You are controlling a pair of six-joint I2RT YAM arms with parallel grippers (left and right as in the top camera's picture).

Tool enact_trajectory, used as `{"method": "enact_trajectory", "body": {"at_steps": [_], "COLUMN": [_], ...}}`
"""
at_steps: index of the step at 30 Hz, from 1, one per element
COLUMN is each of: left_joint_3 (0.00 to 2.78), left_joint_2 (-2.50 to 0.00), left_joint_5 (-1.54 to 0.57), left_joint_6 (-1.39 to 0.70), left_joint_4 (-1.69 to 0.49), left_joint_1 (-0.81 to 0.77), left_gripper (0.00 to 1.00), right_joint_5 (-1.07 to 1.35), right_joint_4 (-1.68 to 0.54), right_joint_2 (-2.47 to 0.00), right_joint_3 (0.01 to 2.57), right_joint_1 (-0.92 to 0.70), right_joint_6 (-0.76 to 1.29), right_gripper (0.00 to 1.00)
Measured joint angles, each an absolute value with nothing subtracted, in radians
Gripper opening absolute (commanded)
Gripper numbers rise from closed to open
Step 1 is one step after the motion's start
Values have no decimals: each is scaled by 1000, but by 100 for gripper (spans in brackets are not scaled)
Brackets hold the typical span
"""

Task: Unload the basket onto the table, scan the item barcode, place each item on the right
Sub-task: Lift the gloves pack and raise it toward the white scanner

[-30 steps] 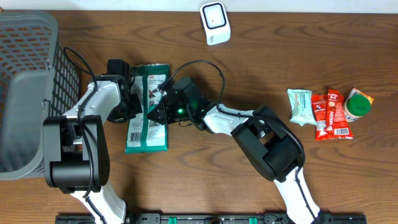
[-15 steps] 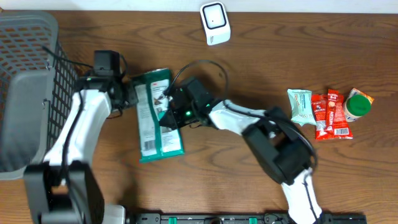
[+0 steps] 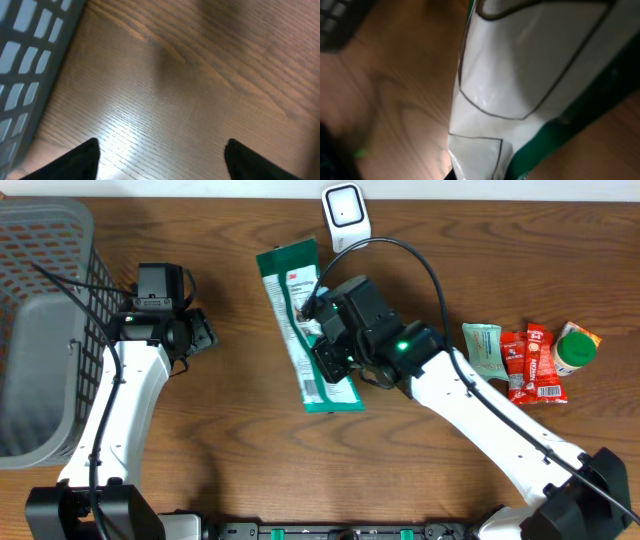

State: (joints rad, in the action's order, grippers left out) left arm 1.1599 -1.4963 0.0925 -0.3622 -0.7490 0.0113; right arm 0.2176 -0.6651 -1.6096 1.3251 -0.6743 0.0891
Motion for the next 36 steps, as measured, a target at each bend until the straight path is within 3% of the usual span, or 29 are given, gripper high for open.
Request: {"method": "enact_trajectory", "body": {"at_steps": [10, 19, 29, 36], "left_joint_3": [1160, 1160, 1160, 1160], "left_joint_2": [-1496, -1496, -1496, -1496], "left_joint_5": [97, 101, 104, 104], "left_joint_6": [-363, -363, -363, -363], "left_joint_4": [-749, -751, -751, -751], "left_joint_1": [11, 11, 11, 11], "left_gripper": [82, 83, 83, 83], "right_joint_5": [165, 52, -77, -139], "right_joint_4": [-795, -1036, -1076, -1165], "right_joint_2": [-1570, -1567, -1558, -1633], "right_joint_3": [1370, 1660, 1812, 2050], "right_joint_1": [-634, -604, -604, -604], "right_joint_6": [36, -30, -118, -152], "right_gripper": [1, 1, 1, 1]}}
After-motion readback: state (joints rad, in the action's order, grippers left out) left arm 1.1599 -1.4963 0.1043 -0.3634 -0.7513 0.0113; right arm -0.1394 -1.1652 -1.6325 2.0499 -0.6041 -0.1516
